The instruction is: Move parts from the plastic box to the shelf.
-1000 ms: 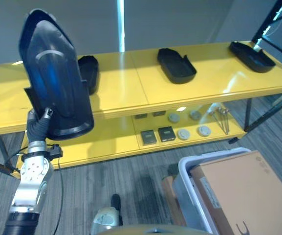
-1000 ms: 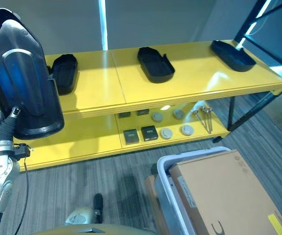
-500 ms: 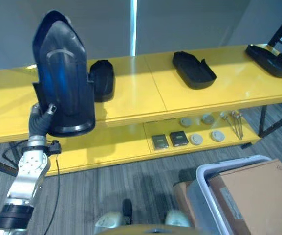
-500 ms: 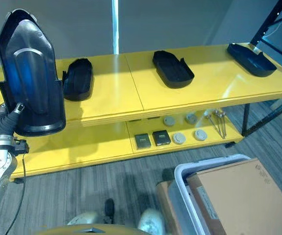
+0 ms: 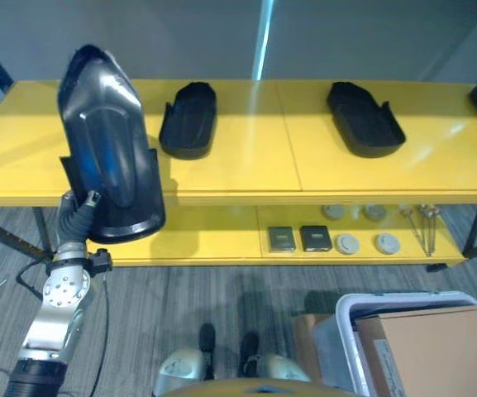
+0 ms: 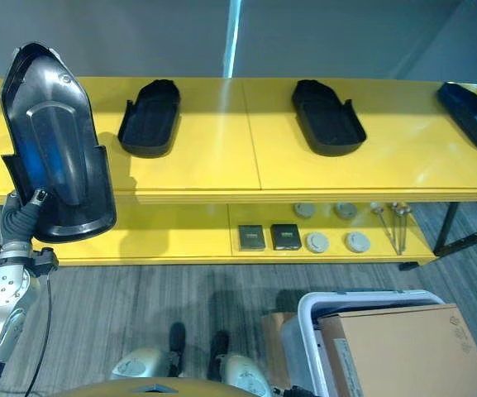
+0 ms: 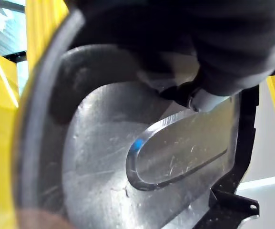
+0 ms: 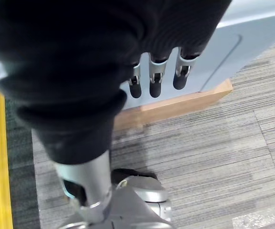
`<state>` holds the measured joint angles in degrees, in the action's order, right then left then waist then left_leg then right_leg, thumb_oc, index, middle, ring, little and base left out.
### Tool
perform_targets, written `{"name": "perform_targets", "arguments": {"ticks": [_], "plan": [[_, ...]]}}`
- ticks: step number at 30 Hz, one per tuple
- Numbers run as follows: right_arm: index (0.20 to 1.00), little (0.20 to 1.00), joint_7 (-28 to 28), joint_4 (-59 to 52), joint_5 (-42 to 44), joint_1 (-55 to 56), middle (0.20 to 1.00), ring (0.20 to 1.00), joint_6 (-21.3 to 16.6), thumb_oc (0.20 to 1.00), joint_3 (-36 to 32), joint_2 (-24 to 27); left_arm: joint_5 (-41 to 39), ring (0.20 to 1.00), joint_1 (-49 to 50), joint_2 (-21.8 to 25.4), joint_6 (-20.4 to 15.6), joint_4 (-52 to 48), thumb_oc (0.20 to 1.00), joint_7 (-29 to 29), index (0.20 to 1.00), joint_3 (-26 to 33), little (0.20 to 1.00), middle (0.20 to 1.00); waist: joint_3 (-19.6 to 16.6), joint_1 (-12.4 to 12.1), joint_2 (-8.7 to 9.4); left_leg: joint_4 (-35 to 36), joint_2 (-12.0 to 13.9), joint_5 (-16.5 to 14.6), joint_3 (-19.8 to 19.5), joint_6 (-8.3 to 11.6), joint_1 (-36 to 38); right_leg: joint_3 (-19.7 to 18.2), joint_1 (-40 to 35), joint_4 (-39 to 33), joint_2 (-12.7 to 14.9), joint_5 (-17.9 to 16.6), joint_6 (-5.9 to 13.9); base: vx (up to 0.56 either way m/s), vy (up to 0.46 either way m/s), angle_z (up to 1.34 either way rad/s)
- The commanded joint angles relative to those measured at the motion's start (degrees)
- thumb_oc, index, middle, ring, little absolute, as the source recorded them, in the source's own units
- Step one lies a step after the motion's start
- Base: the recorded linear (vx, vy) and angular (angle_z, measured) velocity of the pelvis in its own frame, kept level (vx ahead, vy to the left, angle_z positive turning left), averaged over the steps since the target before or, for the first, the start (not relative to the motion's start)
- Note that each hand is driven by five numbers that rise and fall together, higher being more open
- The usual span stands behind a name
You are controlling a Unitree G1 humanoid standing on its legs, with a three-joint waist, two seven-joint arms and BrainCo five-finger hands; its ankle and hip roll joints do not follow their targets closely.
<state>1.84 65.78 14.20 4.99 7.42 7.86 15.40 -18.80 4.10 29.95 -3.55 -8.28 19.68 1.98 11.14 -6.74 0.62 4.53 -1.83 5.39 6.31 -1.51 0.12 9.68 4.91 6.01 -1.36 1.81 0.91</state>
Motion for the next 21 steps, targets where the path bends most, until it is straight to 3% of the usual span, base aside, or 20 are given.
{"name": "perform_targets", "arguments": {"ticks": [1, 3, 7, 8, 11, 12, 15, 18, 19, 20, 21], "plan": [[1.0, 1.0, 0.6, 0.5, -1.6, 2.9, 1.0, 1.0, 1.9, 1.0, 2.6, 0.3, -0.9, 0.2, -4.8, 0.5, -2.5, -4.7, 0.2, -0.4, 0.2, 1.5, 0.2, 0.2, -2.0, 2.1, 1.01, -6.7, -1.1, -8.2, 1.2, 1.48, -1.0, 0.5, -5.3, -8.7, 2.5, -3.7, 5.88, 0.03, -0.054, -0.08], [1.0, 1.0, 1.5, 0.7, 0.1, 3.8, 1.0, 1.0, 1.5, 1.0, 1.9, 0.1, -1.7, 0.2, -5.3, 0.2, -2.6, -4.0, 0.2, -1.5, 0.2, 0.9, 0.2, 0.2, -1.5, 2.8, 1.14, -9.6, 1.1, -8.3, 4.5, 2.5, -2.9, 2.2, -5.2, -8.2, 3.5, -3.5, 5.64, 0.0, -0.019, -0.03], [1.0, 1.0, 1.3, 1.7, -0.3, 3.5, 1.0, 1.0, 1.1, 1.0, 1.2, 0.5, -2.7, 0.2, -5.8, -0.4, -3.2, -3.5, 0.2, -1.8, 0.2, 0.4, 0.2, 0.2, -1.3, 3.2, 0.24, -7.4, 5.2, -5.7, 4.0, 4.23, -2.8, 3.1, -5.2, -7.6, 4.2, -2.9, 5.06, 0.02, 0.098, 0.28], [1.0, 1.0, 1.2, 2.0, -1.7, 3.8, 1.0, 1.0, 0.7, 1.0, 1.0, 0.8, -2.3, 0.2, -5.3, -0.5, -3.9, -3.6, 0.2, -1.5, 0.2, 1.0, 0.2, 0.2, -1.6, 3.4, -0.24, -4.6, 7.8, -3.0, 2.8, 5.47, -2.5, 2.5, -5.2, -7.7, 4.7, -2.7, 4.82, 0.08, 0.245, 0.24], [1.0, 1.0, 1.3, 1.7, -2.6, 4.4, 1.0, 1.0, 0.2, 1.0, 0.5, 1.6, -2.5, 0.2, -4.5, -0.7, -4.7, -3.9, 0.2, -1.3, 0.2, 1.7, 0.2, 0.2, -1.8, 3.8, -0.9, -1.8, 11.9, 0.7, 2.2, 7.07, -2.0, 2.1, -5.4, -6.8, 5.7, -2.0, 4.59, 0.09, 0.323, 0.08], [1.0, 1.0, 1.4, 0.9, -2.3, 4.5, 1.0, 1.0, 0.3, 1.0, 0.3, 2.5, -2.6, 0.2, -4.3, -0.8, -5.0, -3.7, 0.2, -1.4, 0.2, 2.0, 0.2, 0.2, -1.8, 4.3, -1.47, -0.2, 15.1, 4.3, 2.5, 8.14, -1.7, 2.4, -5.4, -5.4, 6.5, -1.0, 4.24, 0.09, 0.387, 0.02], [1.0, 1.0, 1.3, -1.1, -2.2, 4.3, 1.0, 1.0, 1.7, 1.0, 0.6, 3.5, -2.7, 0.2, -4.4, -1.0, -5.4, -2.9, 0.2, -1.2, 0.2, 2.2, 0.2, 0.2, -1.8, 4.8, -2.06, 0.5, 17.7, 6.5, 1.3, 8.79, -1.5, 2.1, -4.9, -2.4, 8.0, 0.3, 4.15, 0.11, 0.45, 0.06], [1.0, 1.0, 1.4, -2.5, -3.0, 4.4, 1.0, 1.0, 2.8, 1.0, 0.9, 4.3, -1.9, 0.2, -4.6, -0.8, -6.1, -1.8, 0.2, -0.5, 0.2, 2.9, 0.2, 0.2, -1.2, 4.8, -2.62, -0.2, 18.2, 5.4, -1.7, 8.86, -0.9, 0.1, -3.5, 1.3, 10.0, 1.5, 4.97, 0.11, 0.529, -0.07], [1.0, 1.0, 1.5, -2.6, -2.9, 4.1, 1.0, 1.0, 3.2, 1.0, 0.9, 4.5, -2.0, 0.2, -4.9, -0.5, -6.3, -1.3, 0.2, -0.6, 0.2, 3.1, 0.2, 0.2, -1.1, 4.9, -2.51, -2.3, 17.8, 3.4, -2.1, 8.57, -0.6, -0.8, -3.1, 2.4, 10.8, 1.8, 5.33, 0.08, 0.719, -0.34], [1.0, 1.0, 1.4, -2.2, -2.4, 2.6, 1.0, 1.0, 4.0, 1.0, 0.7, 5.1, -0.7, 0.2, -5.7, -0.1, -6.6, -0.6, 0.2, -0.1, 0.2, 3.1, 0.2, 0.2, -0.4, 4.2, -2.06, -7.7, 15.7, -1.9, -4.3, 7.8, -1.6, -3.2, -1.5, 5.0, 13.5, 1.4, 6.91, 0.04, 0.67, -0.31], [1.0, 1.0, 1.4, -1.9, -1.9, 2.1, 1.0, 1.0, 3.9, 1.0, 0.5, 5.3, -0.3, 0.2, -6.1, 0.2, -6.5, -0.6, 0.2, 0.2, 0.2, 2.8, 0.2, 0.2, -0.1, 3.9, -1.9, -9.4, 14.8, -3.5, -4.5, 7.31, -2.2, -3.9, -1.0, 5.8, 14.6, 1.3, 7.52, 0.02, 0.815, -0.35]]}}
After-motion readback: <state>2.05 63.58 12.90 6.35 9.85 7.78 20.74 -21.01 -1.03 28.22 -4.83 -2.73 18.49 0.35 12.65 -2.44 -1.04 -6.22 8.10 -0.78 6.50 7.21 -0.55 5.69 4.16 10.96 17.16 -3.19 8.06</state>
